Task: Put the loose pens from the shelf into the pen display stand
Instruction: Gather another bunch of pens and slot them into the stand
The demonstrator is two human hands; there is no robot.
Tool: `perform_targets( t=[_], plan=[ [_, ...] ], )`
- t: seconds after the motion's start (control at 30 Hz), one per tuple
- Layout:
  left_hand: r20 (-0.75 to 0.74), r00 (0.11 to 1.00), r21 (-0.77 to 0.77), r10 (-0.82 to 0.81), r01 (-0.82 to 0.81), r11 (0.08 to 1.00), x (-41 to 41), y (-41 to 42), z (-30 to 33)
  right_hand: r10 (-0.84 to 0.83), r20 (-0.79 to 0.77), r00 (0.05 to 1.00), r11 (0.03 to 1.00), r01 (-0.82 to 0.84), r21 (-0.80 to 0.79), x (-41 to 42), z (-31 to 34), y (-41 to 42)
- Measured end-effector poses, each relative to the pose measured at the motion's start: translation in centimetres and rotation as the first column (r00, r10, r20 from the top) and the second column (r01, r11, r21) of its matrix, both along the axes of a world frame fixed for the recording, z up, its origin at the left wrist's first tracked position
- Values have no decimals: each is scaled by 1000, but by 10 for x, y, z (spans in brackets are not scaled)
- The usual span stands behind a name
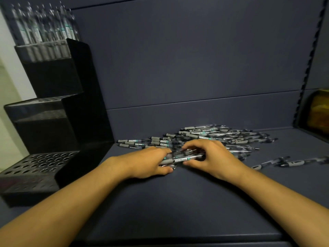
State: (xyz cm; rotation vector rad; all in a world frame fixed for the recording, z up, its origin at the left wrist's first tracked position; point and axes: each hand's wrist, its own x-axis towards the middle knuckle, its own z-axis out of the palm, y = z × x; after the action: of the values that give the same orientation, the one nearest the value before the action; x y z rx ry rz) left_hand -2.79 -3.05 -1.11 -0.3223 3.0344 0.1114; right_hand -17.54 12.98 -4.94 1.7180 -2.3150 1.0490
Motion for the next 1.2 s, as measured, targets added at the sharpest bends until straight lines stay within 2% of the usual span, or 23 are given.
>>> perform_targets(
  t=[0.27,0.4,0.57,0.67,0.8,0.87,1.0,1.2],
  plan=[
    [-128,991,102,-37,50,994,6,-9,-2,-15,-24,1000,991,12,-132,3,8,4],
    [-195,980,129,-27,53,990,11,-12,-3,2,-12,1000,965,-5,-262,2,9,5],
    [-313,950,270,19,70,960,13,-14,2,24,197,980,935,47,-353,5,14,6],
    [-351,935,281,44,61,958,11,-16,1,50,329,943,935,72,-348,7,14,4],
    [-396,916,260,64,45,964,9,-15,-2,114,539,835,953,60,-296,9,7,-4],
    [-440,895,261,72,51,964,6,-15,-1,184,620,762,963,-15,-268,15,8,-7],
    [-433,901,170,8,74,983,-2,-10,0,312,653,690,935,-102,-339,28,18,-16],
    [-453,891,231,22,93,969,-15,-1,-1,307,674,671,901,24,-434,37,24,-36]
  ],
)
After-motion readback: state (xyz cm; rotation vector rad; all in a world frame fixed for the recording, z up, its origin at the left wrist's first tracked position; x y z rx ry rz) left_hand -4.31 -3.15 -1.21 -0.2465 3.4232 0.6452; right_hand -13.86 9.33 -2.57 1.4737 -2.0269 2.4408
